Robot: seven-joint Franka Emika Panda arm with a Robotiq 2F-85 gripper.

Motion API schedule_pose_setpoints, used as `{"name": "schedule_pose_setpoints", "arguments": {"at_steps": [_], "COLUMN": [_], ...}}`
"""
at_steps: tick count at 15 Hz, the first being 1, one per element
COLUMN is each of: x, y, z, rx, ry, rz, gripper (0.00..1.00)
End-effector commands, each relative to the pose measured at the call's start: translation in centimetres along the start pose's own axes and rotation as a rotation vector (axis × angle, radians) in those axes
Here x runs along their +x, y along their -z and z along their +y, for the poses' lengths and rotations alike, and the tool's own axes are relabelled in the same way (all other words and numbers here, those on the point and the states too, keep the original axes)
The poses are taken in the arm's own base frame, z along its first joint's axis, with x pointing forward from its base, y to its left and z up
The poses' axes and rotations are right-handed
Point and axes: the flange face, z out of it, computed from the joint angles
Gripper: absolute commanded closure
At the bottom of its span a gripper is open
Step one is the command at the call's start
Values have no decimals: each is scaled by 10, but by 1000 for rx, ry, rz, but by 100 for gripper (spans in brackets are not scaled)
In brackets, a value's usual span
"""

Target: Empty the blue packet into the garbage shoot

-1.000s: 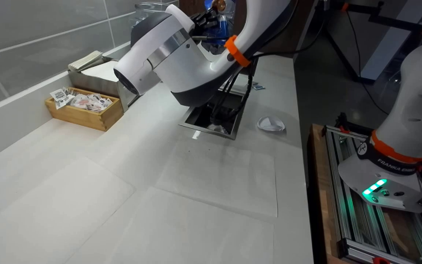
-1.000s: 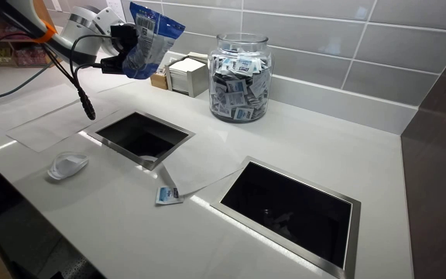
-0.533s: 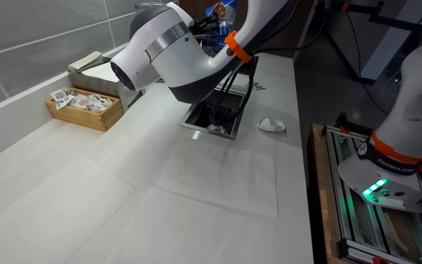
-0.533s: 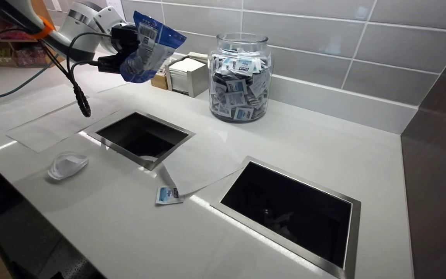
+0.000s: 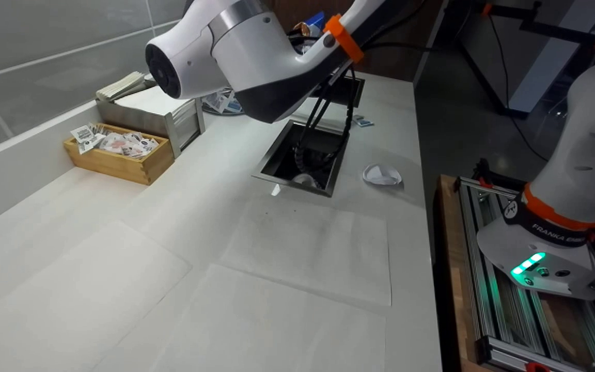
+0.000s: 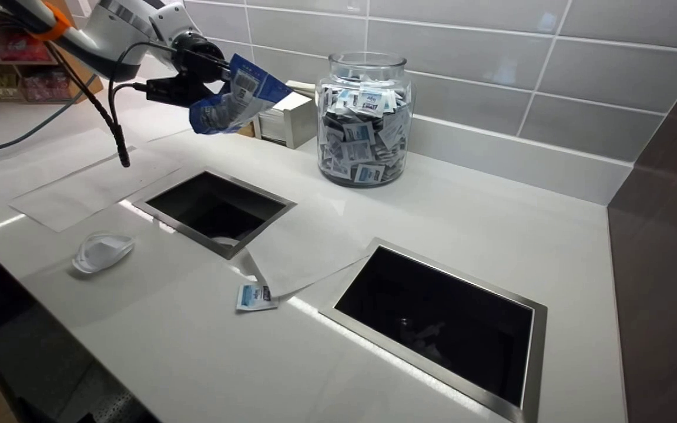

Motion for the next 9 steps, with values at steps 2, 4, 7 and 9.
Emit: {"name": "schedule_pose_setpoints", "arguments": {"at_steps": [2,4,7,9], "x": [12,16,21,25], "y": [-3,-3,-3,-3], "z": [5,2,0,-3], "rx": [194,267,349,394], "ry": [32,32,35,36], "rz": [-155,-238,-380,-479], "gripper": [100,100,100,100]}}
